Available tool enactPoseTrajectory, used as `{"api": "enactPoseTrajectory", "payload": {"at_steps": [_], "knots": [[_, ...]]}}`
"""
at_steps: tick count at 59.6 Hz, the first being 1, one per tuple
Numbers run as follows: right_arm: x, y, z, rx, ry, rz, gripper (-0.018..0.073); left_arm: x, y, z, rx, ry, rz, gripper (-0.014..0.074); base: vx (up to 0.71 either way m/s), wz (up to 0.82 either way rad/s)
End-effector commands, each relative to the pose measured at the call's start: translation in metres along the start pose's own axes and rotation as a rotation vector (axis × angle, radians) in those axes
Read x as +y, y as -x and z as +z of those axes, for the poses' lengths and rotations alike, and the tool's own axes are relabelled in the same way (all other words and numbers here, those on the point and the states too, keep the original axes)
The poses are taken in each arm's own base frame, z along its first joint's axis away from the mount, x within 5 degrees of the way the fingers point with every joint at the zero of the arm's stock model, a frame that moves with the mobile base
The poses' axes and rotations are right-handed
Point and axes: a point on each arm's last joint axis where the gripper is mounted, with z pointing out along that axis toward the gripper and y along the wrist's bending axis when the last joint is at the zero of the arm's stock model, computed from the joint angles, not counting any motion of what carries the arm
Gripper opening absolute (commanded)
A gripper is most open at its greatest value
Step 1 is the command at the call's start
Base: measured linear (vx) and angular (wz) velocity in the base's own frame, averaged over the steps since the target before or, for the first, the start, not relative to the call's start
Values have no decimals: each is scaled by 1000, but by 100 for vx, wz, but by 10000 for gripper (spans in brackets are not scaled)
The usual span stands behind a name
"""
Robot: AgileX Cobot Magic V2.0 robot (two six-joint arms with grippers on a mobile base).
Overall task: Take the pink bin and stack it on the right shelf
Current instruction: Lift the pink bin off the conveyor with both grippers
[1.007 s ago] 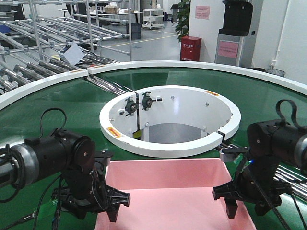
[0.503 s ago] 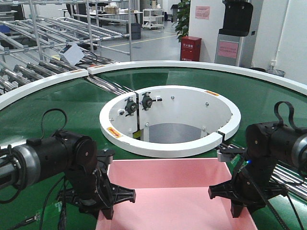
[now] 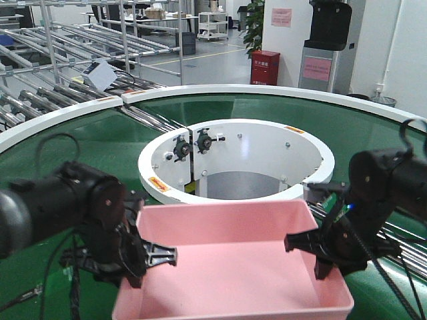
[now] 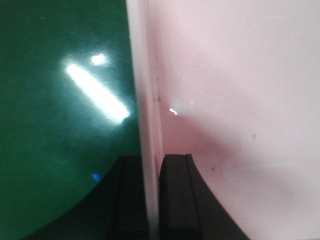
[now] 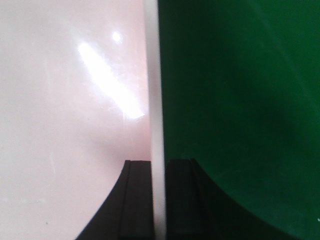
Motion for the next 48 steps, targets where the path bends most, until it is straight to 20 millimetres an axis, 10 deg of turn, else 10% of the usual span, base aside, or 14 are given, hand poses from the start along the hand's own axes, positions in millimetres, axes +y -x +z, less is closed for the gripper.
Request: {"api": "enactPoseTrajectory", "payload": {"at_steps": [1, 21, 34, 48], "knots": [[2, -3, -62, -195, -38, -15, -9, 14, 0, -60, -130, 42, 1, 62, 0, 0], [23, -84, -109, -302, -75, -29, -9, 23, -78, -135, -358, 82, 28, 62, 0, 0], [25, -132, -106, -272, -35, -26, -7, 29, -128, -138, -366, 2, 28, 62, 0, 0], [23, -142, -105, -286, -15, -9, -6, 32, -139, -132, -373, -30, 25, 62, 0, 0]]}}
